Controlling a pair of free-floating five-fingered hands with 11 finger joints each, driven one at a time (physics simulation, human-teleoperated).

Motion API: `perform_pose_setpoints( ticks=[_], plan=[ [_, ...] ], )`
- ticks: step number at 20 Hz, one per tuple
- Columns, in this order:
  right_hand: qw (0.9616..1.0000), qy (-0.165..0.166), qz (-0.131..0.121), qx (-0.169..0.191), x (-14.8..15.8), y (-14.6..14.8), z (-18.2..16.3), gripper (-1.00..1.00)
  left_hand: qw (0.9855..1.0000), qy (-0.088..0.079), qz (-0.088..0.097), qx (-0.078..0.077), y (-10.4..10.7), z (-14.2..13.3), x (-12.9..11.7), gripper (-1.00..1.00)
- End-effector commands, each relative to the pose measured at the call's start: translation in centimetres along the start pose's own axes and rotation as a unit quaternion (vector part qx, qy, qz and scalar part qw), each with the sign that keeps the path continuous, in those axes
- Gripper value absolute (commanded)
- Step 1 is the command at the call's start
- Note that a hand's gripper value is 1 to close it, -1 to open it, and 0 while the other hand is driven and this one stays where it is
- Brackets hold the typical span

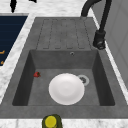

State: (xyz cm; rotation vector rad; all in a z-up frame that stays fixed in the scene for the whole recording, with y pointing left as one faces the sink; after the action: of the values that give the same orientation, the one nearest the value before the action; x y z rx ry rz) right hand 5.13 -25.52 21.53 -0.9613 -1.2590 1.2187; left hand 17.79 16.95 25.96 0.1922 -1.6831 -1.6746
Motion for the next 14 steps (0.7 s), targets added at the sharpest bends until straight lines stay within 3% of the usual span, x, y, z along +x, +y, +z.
perform_pose_setpoints(
  ticks=[1,8,14],
  plan=[
    [1.0,0.0,0.0,0.0,0.0,0.0,0.0,0.0,0.998,-0.055,-0.012,-0.027,-1.4,-0.2,-0.6,-1.0],
    [1.0,0.0,0.0,0.0,0.0,0.0,0.0,0.0,0.9969,-0.073,-0.013,-0.025,-4.1,-0.6,-1.8,-1.0],
    [1.0,0.0,0.0,0.0,0.0,0.0,0.0,0.0,0.9953,-0.092,-0.026,-0.016,-5.2,-0.7,-2.3,-1.0]
  ],
)
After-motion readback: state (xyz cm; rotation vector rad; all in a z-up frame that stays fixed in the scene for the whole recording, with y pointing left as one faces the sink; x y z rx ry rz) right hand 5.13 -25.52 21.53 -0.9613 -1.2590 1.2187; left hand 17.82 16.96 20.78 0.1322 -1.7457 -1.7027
